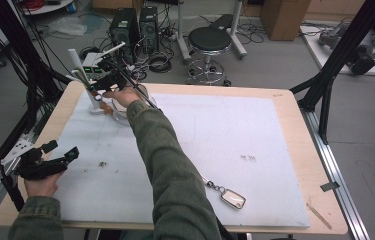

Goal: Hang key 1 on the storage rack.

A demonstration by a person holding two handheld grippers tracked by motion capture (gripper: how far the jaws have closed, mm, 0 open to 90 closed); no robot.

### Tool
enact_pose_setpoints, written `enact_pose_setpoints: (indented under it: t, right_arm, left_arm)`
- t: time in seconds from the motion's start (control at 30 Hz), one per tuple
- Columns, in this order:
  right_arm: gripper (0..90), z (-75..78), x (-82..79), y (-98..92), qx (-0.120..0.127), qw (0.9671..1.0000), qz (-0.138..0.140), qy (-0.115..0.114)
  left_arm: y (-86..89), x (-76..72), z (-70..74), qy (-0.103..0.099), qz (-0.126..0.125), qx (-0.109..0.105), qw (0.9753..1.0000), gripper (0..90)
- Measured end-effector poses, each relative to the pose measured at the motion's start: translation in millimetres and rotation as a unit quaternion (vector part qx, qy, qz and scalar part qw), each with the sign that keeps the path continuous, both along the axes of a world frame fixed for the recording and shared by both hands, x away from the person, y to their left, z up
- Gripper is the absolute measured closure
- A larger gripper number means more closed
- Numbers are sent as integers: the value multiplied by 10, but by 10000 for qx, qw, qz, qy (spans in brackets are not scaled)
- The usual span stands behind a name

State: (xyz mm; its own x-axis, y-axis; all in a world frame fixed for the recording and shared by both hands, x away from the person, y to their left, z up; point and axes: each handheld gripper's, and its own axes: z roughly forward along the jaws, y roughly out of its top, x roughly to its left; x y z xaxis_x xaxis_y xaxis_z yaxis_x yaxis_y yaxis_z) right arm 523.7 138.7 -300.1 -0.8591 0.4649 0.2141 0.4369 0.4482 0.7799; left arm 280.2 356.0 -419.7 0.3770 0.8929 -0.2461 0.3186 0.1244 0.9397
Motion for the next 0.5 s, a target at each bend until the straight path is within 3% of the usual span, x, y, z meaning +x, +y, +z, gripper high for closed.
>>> enact_pose_setpoints:
  t: [0.17, 0.27, 0.33, 0.4, 0.5]
  right_arm:
    - [224, -26, -43, -87, 117, 9998, -100, 96]
    - [103, -50, -75, -157, -31, 9999, -114, 57]
    - [94, -50, -97, -221, -27, 9999, -118, 43]
    - [4, -55, -109, -280, -19, 9999, -133, 105]
    - [4, -52, -137, -368, -44, 9999, -143, 41]
  left_arm:
    - [-39, 17, -11, 37, -51, 53, 10000, 17]
    - [-53, 25, -16, 55, -59, 82, 9999, 17]
    - [-52, 26, -16, 66, -51, 88, 9999, 17]
    - [-50, 29, -17, 92, -44, 95, 9999, 17]
    - [-59, 31, -18, 91, -36, 100, 9999, 17]
